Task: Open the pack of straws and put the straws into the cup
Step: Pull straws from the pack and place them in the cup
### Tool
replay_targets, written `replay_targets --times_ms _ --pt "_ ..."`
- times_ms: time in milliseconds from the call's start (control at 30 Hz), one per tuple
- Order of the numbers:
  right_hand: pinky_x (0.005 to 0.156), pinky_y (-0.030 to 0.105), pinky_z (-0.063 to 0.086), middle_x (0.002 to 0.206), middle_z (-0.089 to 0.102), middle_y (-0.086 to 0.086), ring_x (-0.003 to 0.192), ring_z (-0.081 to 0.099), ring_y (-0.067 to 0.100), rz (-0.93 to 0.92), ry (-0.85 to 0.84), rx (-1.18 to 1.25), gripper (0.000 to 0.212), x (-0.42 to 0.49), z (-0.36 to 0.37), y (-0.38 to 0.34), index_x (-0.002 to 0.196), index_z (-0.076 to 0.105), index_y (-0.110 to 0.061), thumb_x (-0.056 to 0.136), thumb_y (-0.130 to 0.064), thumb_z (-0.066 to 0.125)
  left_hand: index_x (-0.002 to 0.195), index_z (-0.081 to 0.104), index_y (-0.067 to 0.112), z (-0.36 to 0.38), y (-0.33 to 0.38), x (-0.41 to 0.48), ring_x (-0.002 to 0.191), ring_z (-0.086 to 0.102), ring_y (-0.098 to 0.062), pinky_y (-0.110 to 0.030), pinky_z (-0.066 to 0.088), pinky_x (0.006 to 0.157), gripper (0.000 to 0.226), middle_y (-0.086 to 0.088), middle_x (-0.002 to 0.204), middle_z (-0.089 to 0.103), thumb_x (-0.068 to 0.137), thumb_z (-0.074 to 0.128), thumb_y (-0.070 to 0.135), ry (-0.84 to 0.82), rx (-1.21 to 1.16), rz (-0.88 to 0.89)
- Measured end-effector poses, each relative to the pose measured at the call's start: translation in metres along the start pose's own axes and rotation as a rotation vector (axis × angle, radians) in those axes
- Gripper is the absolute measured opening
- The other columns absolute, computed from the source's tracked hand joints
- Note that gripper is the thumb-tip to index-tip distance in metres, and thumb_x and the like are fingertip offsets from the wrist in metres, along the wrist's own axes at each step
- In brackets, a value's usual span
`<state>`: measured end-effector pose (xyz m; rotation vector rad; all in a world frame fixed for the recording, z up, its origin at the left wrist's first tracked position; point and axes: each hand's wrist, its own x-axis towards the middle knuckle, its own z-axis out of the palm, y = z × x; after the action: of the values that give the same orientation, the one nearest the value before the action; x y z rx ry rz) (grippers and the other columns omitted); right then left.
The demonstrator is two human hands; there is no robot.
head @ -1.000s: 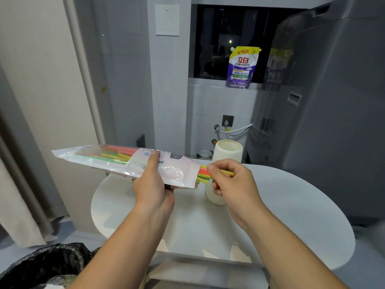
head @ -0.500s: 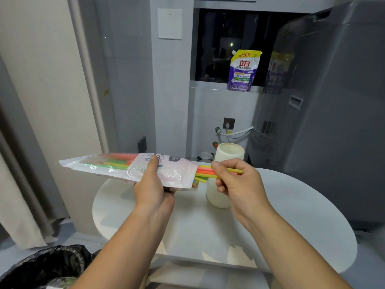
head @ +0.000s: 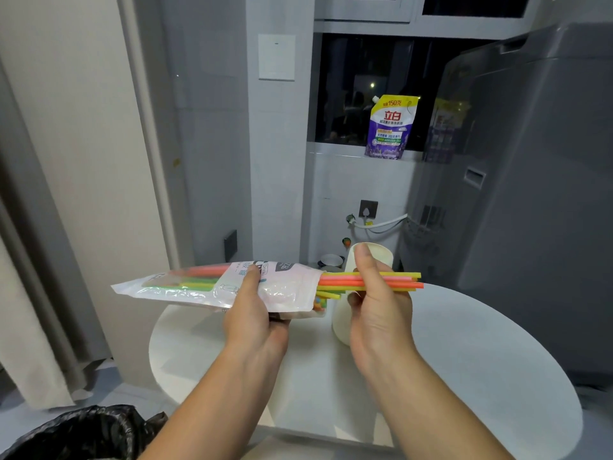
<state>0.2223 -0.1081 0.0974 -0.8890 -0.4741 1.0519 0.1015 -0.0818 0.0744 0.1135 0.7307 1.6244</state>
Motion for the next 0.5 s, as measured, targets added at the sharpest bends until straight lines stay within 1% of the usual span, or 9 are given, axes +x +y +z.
replay_targets --times_ms 67,133,167,233,267,300,333,400,500 --pt "0.077 0.027 0.047 0.097 0.077 -0.004 0.089 0.069 0.012 -0.002 -0.007 -0.023 0.028 0.0 0.002 0.001 0.093 0.079 -0.021 0.072 -0.04 0.084 0.139 0.063 0.013 0.001 -0.001 -0.002 0.087 0.079 -0.023 -0.036 0.064 0.054 0.039 -0.009 0.126 0.079 0.102 0.07 0.025 -0.003 0.007 -0.005" --pt "0.087 0.028 0.049 0.113 0.076 -0.002 0.103 0.069 0.01 0.021 -0.078 -0.015 0.043 0.0 0.005 0.0 0.104 0.076 -0.02 0.07 -0.044 0.082 0.139 0.063 0.013 0.001 -0.002 -0.004 0.09 0.078 -0.025 -0.036 0.064 0.052 0.039 -0.011 0.128 0.078 0.103 0.069 0.025 -0.013 0.019 -0.01" --pt "0.095 0.03 0.049 0.115 0.076 -0.002 0.108 0.068 0.01 0.037 -0.1 -0.013 0.045 0.0 0.006 0.0 0.106 0.076 -0.019 0.07 -0.045 0.08 0.14 0.063 0.013 0.001 -0.003 -0.004 0.092 0.078 -0.025 -0.037 0.065 0.053 0.039 -0.011 0.128 0.078 0.103 0.069 0.026 -0.017 0.02 -0.015" --pt "0.106 0.036 0.045 0.11 0.078 -0.003 0.11 0.068 0.009 0.065 -0.118 -0.02 0.031 0.002 0.006 0.001 0.104 0.077 -0.014 0.084 -0.037 0.074 0.139 0.063 0.015 0.0 -0.005 -0.005 0.096 0.078 -0.026 -0.039 0.067 0.061 0.039 -0.01 0.127 0.078 0.103 0.07 0.026 -0.016 0.018 -0.022" --pt "0.109 0.039 0.043 0.106 0.079 -0.002 0.11 0.069 0.009 0.071 -0.128 -0.013 0.024 0.002 0.007 0.0 0.103 0.077 -0.011 0.093 -0.03 0.066 0.139 0.063 0.015 0.0 -0.005 -0.005 0.097 0.078 -0.025 -0.04 0.067 0.066 0.039 -0.009 0.127 0.079 0.102 0.07 0.026 -0.013 0.017 -0.024" --pt "0.11 0.04 0.043 0.104 0.079 -0.001 0.109 0.07 0.011 0.077 -0.136 0.009 0.023 0.002 0.007 -0.002 0.102 0.075 -0.009 0.097 -0.026 0.059 0.139 0.063 0.015 0.0 -0.006 -0.004 0.098 0.078 -0.025 -0.041 0.066 0.069 0.039 -0.009 0.127 0.079 0.102 0.07 0.025 -0.011 0.015 -0.026" --pt "0.11 0.041 0.043 0.102 0.08 0.002 0.108 0.071 0.013 0.083 -0.138 0.039 0.023 0.003 0.007 -0.005 0.1 0.072 -0.008 0.098 -0.023 0.055 0.139 0.063 0.015 0.0 -0.006 -0.004 0.097 0.079 -0.024 -0.04 0.066 0.067 0.038 -0.009 0.126 0.079 0.102 0.07 0.025 -0.008 0.015 -0.028" --pt "0.109 0.042 0.044 0.098 0.08 0.01 0.104 0.074 0.021 0.093 -0.141 0.109 0.022 0.004 0.008 -0.012 0.095 0.066 -0.006 0.1 -0.02 0.05 0.139 0.063 0.015 0.0 -0.006 -0.004 0.091 0.079 -0.023 -0.036 0.065 0.055 0.037 -0.008 0.124 0.079 0.103 0.069 0.025 -0.008 0.013 -0.028" --pt "0.104 0.044 0.048 0.096 0.078 0.019 0.098 0.075 0.03 0.1 -0.188 0.218 0.024 0.01 0.007 -0.025 0.096 0.058 -0.004 0.105 -0.018 0.042 0.141 0.062 0.014 0.0 -0.001 -0.002 0.081 0.079 -0.02 -0.033 0.061 0.048 0.038 -0.006 0.118 0.079 0.104 0.068 0.022 0.005 -0.018 -0.027"
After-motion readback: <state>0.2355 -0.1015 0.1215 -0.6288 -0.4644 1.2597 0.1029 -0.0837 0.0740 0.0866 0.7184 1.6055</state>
